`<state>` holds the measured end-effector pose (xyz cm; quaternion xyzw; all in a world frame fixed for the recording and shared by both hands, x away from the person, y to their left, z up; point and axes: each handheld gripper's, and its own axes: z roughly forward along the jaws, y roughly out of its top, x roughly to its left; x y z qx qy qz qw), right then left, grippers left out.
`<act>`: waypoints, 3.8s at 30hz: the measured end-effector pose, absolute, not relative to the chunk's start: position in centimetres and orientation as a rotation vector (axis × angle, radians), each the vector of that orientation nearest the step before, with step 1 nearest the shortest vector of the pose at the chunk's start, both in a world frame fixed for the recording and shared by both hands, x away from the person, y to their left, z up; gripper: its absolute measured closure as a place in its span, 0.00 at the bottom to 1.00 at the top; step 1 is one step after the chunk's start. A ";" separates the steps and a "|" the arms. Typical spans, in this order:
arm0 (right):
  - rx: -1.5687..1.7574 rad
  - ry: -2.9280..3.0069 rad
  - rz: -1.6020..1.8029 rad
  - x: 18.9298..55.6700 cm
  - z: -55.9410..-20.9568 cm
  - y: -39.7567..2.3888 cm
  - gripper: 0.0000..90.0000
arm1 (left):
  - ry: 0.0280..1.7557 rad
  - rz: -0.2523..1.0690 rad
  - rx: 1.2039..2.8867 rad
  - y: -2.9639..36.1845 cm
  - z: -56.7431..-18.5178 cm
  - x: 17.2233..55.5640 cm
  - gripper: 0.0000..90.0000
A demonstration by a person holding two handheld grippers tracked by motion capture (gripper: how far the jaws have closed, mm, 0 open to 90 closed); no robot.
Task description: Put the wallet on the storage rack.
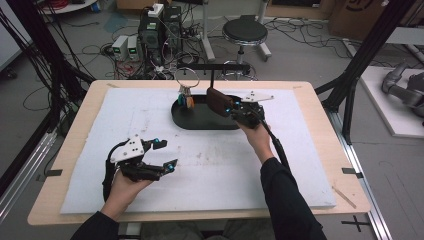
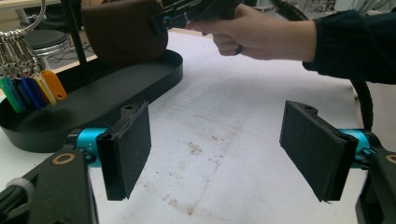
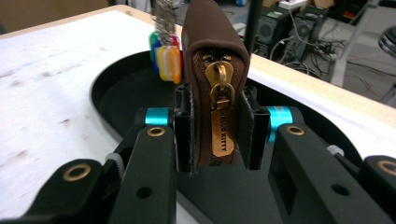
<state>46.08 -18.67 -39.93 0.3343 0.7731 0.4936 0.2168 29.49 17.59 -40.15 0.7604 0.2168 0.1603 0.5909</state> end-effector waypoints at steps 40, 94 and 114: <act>1.001 2.132 1.288 47.7 -43.3 -17.1 0.67 | 0.510 0.356 1.774 18.0 -40.7 29.3 0.28; 1.042 2.013 1.455 32.8 -39.6 -34.0 0.29 | 0.653 0.517 1.803 20.4 -40.6 30.6 0.27; 1.018 2.034 1.342 33.3 -40.3 -34.3 0.28 | 0.676 0.541 1.788 21.5 -40.7 30.4 0.27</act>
